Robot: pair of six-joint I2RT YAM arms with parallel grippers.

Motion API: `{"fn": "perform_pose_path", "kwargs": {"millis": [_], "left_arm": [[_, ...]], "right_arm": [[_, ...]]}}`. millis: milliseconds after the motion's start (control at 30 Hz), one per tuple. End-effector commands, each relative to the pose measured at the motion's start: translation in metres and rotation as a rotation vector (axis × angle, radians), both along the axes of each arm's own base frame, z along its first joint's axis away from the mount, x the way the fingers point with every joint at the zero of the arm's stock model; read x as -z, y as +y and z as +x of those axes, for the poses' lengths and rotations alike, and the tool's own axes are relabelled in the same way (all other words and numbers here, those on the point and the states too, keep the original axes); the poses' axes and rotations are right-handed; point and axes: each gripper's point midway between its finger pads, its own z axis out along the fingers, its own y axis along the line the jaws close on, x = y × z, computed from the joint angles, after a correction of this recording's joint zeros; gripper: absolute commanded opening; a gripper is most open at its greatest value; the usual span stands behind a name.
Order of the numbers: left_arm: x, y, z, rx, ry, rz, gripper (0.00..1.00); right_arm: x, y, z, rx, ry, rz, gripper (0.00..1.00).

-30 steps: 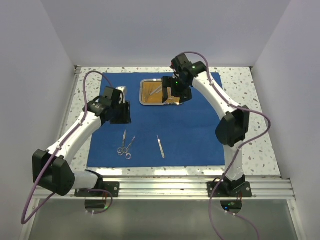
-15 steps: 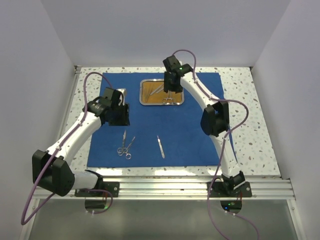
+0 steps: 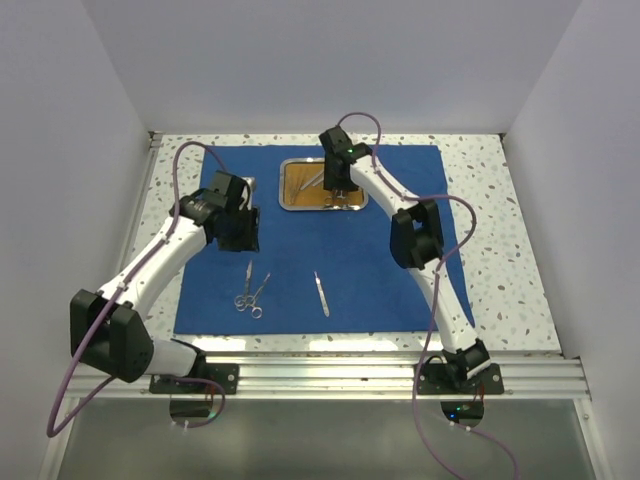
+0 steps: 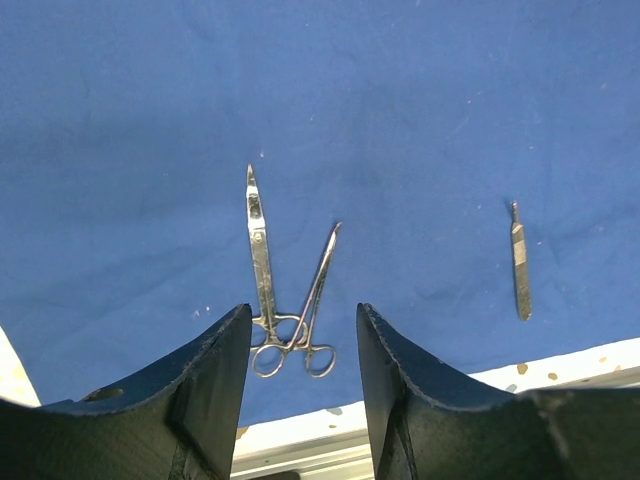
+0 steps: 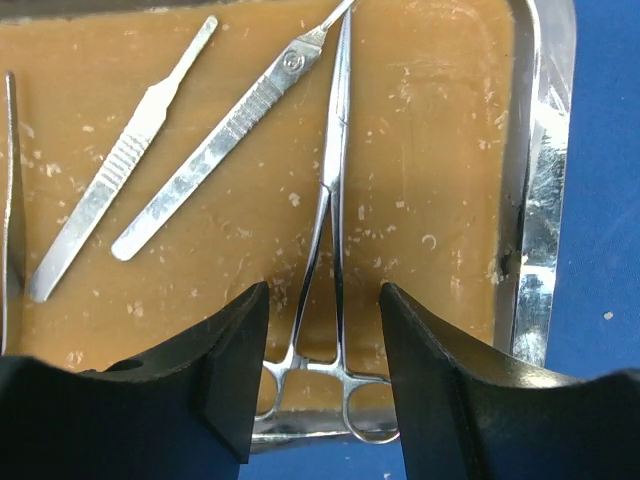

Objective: Open and lay out the surgical kit
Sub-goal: Pick up the medical item from the container.

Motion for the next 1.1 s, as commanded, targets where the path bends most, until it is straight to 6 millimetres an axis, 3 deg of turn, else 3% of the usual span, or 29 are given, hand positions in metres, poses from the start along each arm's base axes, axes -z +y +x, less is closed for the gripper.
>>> {"fn": "perform_pose_path", "kwargs": {"millis": [0,200,367,433,567,700,733,800,833,933,967,1033,1067], "left_arm": [[-0.011,0.003,0.005,0.027,-0.012,0.019,0.50],[-0.010,0.004,0.013,0.052,-0.014,0.048,0.50],[-0.006,-0.005,0.016,0.065,-0.003,0.009,0.49],[-0.005,-0.006,0.017,0.067,-0.005,0.008,0.49],[-0.005,-0.004,0.018,0.065,-0.012,0.015,0.48],[-0.007,-0.003,0.015,0.063,-0.021,0.013,0.48],[-0.007,-0.002,0.013,0.062,-0.021,0.013,0.48],[-0.007,-0.001,0.013,0.060,-0.027,0.013,0.48],[-0.008,-0.001,0.012,0.060,-0.029,0.014,0.48],[-0.010,-0.001,0.015,0.055,-0.047,0.013,0.48],[-0.012,-0.001,0.017,0.053,-0.057,0.010,0.48],[-0.015,-0.002,0.019,0.053,-0.071,0.009,0.49],[-0.016,-0.001,0.020,0.050,-0.076,0.010,0.49]], "right_arm": [[-0.006,0.001,0.023,0.045,-0.081,0.020,0.52],[0.031,-0.003,0.011,0.060,-0.003,-0.022,0.39],[0.047,-0.013,-0.004,0.062,0.068,-0.069,0.16],[0.051,-0.018,-0.010,0.058,0.095,-0.092,0.02],[0.050,-0.026,-0.017,0.054,0.108,-0.131,0.00],[0.022,-0.034,-0.010,0.058,0.052,-0.153,0.00],[0.002,-0.036,-0.006,0.062,0.017,-0.146,0.00],[-0.015,-0.043,-0.002,0.075,-0.014,-0.149,0.00],[-0.037,-0.044,0.000,0.080,-0.049,-0.132,0.00],[-0.064,-0.049,0.000,0.091,-0.088,-0.118,0.00],[-0.084,-0.048,-0.002,0.090,-0.116,-0.101,0.00],[-0.093,-0.049,-0.006,0.092,-0.118,-0.083,0.00],[-0.112,-0.049,-0.010,0.095,-0.140,-0.059,0.00]]}}
